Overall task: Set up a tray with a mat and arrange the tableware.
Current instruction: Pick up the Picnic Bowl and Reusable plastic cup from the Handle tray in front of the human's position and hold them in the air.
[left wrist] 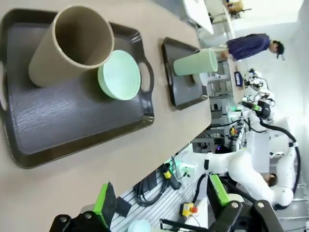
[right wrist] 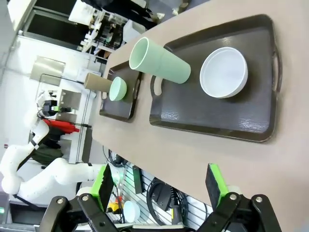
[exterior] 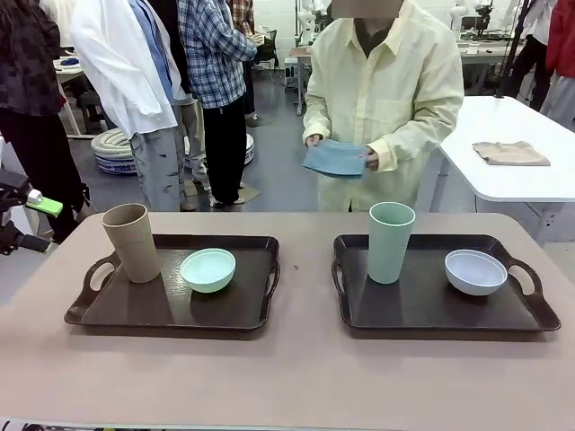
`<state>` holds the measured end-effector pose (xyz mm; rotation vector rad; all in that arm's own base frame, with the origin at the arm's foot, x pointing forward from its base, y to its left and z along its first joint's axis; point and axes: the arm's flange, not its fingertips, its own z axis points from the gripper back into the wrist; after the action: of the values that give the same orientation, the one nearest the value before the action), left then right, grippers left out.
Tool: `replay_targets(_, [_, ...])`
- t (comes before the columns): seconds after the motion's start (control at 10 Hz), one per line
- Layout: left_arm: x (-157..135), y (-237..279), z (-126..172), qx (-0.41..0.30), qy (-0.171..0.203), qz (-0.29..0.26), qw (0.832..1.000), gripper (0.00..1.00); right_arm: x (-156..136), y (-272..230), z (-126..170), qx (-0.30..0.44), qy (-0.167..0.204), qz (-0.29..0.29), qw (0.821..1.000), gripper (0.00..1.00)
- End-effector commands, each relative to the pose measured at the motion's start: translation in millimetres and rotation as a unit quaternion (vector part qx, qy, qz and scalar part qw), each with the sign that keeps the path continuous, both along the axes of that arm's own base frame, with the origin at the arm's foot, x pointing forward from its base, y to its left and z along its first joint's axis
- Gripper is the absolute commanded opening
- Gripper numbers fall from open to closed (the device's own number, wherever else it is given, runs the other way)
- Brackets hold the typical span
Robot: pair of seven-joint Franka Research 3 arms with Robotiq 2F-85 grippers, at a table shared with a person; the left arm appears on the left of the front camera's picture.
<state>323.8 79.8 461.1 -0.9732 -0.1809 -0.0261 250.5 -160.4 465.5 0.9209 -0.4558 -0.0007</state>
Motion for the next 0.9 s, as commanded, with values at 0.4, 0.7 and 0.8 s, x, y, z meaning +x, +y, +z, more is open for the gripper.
replay_targets(0.4, [0,0,0,0.000,0.000,0.000,1.000,1.00,0,0,0,0.000,0.000,0.000,1.000,1.00])
replay_targets(0.7, [0,0,0,0.000,0.000,0.000,1.000,1.00,0,0,0,0.000,0.000,0.000,1.000,1.00])
replay_targets(0.8, [0,0,0,0.000,0.000,0.000,1.000,1.00,0,0,0,0.000,0.000,0.000,1.000,1.00])
